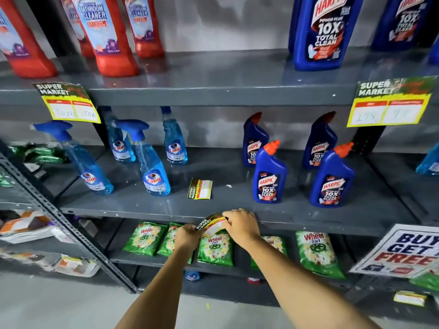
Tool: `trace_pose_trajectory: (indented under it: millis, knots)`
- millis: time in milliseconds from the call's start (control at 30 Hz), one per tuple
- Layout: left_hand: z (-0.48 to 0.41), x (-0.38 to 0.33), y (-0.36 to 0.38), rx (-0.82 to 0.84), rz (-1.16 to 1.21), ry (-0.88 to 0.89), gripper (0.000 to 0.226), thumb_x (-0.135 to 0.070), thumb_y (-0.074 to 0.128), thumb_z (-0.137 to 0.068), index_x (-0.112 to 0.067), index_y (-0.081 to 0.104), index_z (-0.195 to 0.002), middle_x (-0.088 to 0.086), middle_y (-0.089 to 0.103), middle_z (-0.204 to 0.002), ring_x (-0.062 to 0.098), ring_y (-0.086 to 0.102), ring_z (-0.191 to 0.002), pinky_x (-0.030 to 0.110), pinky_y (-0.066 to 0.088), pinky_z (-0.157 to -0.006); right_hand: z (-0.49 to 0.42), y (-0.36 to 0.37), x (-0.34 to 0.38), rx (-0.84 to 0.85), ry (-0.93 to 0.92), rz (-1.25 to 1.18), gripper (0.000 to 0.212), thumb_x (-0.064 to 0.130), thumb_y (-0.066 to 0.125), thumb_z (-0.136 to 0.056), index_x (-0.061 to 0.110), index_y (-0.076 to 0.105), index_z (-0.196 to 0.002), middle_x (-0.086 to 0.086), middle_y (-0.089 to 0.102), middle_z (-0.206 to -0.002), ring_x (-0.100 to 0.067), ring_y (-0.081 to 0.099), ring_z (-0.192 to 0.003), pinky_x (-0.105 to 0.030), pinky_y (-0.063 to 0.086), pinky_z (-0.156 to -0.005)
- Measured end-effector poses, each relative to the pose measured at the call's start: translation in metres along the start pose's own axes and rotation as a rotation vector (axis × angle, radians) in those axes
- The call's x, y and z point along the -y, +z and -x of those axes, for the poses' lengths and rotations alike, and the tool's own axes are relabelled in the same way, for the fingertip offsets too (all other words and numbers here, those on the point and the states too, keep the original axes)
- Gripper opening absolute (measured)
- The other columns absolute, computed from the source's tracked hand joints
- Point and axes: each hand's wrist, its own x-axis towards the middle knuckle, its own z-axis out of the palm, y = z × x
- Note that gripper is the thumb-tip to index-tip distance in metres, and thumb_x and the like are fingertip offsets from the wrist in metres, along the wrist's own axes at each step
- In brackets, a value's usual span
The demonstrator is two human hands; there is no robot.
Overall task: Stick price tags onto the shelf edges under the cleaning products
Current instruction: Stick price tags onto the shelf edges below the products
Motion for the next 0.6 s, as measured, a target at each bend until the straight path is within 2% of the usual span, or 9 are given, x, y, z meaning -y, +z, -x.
trace_pose_trajectory:
  millis: [67,133,233,333,400,467,533,600]
  knots:
    - [-0.003,0.003,0.002,0.011,-0.036,-0.004,0.037,-0.028,0.071,-0.086,-0.013,0.051,-0.058,0.012,0.058,-0.064,0.023,0.049,-0.062,0.029,0.034,-0.06,-0.001,0.003,0.005,-0.03,-0.023,0.009,0.015,0.028,0.059,-0.087,0.017,0.069,-0.088,-0.005,0.071,-0.09,-0.029,0.063,-0.089,-0.035,0.045,-0.071]
    - [-0.004,0.005,0.003,0.02,-0.034,0.0,0.032,-0.027,0.069,-0.087,-0.012,0.054,-0.063,0.017,0.065,-0.073,0.025,0.052,-0.066,0.028,0.034,-0.061,0.0,0.004,0.007,-0.046,-0.017,0.007,0.019,0.029,0.058,-0.089,0.015,0.07,-0.084,-0.005,0.07,-0.089,-0.028,0.061,-0.088,-0.035,0.046,-0.071]
    - [-0.003,0.008,0.003,0.009,-0.034,0.037,0.036,-0.026,0.068,-0.086,-0.018,0.049,-0.057,0.01,0.061,-0.066,0.024,0.053,-0.063,0.029,0.036,-0.059,0.005,0.005,0.007,-0.051,-0.007,-0.023,0.021,0.031,0.057,-0.091,0.014,0.07,-0.086,-0.004,0.071,-0.09,-0.026,0.057,-0.091,-0.036,0.046,-0.074]
    - [0.005,0.013,0.0,0.007,-0.075,0.078,0.04,-0.025,0.069,-0.086,-0.019,0.041,-0.058,0.004,0.055,-0.061,0.024,0.05,-0.06,0.03,0.034,-0.056,0.013,0.005,0.008,-0.053,-0.021,-0.04,0.02,0.024,0.055,-0.091,0.01,0.068,-0.084,-0.006,0.07,-0.09,-0.027,0.057,-0.091,-0.037,0.046,-0.076]
    - [0.011,0.017,-0.002,0.017,-0.105,0.099,0.042,-0.025,0.069,-0.086,-0.02,0.04,-0.057,-0.002,0.051,-0.056,0.02,0.046,-0.055,0.03,0.032,-0.054,0.021,0.004,0.008,-0.017,-0.035,-0.059,0.019,0.021,0.054,-0.088,0.012,0.064,-0.076,-0.007,0.069,-0.085,-0.027,0.056,-0.086,-0.038,0.046,-0.075]
    - [0.019,0.019,-0.003,0.013,-0.089,0.127,0.042,-0.023,0.07,-0.087,-0.02,0.04,-0.058,-0.004,0.048,-0.055,0.018,0.044,-0.054,0.031,0.033,-0.054,0.032,0.003,0.005,-0.022,0.002,-0.146,0.027,0.021,0.054,-0.085,0.019,0.048,-0.058,-0.002,0.06,-0.067,-0.024,0.052,-0.073,-0.036,0.044,-0.065]
    - [0.027,0.012,0.002,0.008,-0.106,0.194,0.041,-0.019,0.067,-0.088,-0.022,0.039,-0.058,-0.003,0.049,-0.055,0.023,0.046,-0.056,0.033,0.034,-0.055,0.044,0.002,-0.008,-0.083,0.083,-0.256,0.04,0.023,0.057,-0.079,0.021,0.03,-0.05,0.006,0.04,-0.053,-0.02,0.043,-0.062,-0.03,0.032,-0.05]
    - [0.038,-0.004,0.013,0.031,-0.157,0.277,0.035,-0.014,0.06,-0.089,-0.023,0.042,-0.06,-0.001,0.054,-0.057,0.027,0.052,-0.059,0.034,0.037,-0.053,0.056,-0.003,-0.027,-0.116,0.166,-0.32,0.043,0.028,0.063,-0.075,0.024,0.029,-0.051,0.008,0.034,-0.053,-0.017,0.039,-0.059,-0.027,0.024,-0.046]
